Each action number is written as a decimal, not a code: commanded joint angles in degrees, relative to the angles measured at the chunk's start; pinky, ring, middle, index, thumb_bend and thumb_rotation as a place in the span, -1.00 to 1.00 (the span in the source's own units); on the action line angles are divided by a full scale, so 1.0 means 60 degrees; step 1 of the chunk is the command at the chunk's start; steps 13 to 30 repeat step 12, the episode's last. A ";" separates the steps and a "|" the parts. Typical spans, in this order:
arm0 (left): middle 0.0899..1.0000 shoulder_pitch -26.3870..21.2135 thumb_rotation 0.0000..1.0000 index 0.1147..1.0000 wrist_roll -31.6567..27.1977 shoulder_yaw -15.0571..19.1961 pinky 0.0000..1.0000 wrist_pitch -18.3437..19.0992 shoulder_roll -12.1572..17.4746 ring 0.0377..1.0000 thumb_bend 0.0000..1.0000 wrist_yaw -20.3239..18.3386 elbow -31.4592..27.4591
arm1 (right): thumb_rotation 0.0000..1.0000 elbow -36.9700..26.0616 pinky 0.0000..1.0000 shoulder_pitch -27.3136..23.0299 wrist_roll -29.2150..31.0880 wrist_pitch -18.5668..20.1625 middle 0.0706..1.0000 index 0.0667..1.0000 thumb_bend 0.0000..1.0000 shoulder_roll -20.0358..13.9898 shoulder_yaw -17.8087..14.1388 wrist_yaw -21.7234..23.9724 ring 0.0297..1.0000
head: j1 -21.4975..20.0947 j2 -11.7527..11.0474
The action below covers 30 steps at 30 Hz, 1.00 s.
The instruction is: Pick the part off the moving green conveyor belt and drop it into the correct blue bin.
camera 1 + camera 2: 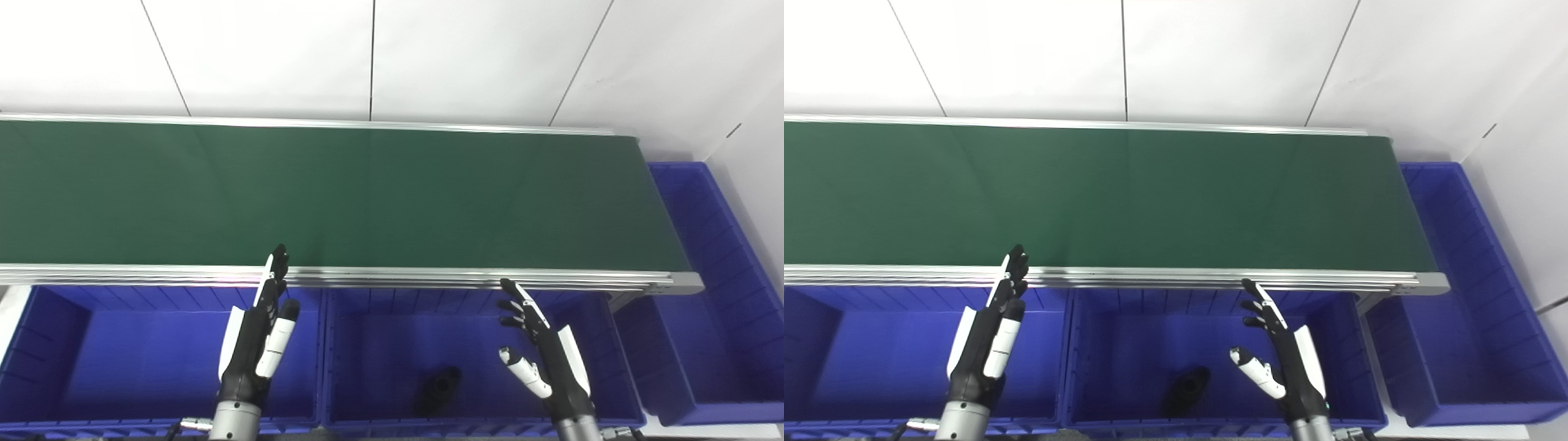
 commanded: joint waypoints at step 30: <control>1.00 0.0115 1.00 1.00 0.0367 -0.0183 1.00 -0.0691 -0.0367 1.00 0.45 0.0408 0.0008 | 0.88 0.0090 0.62 0.0009 0.0539 -0.0579 0.97 0.88 0.75 -0.0357 -0.0119 0.0034 0.77 | 0.0671 -0.0144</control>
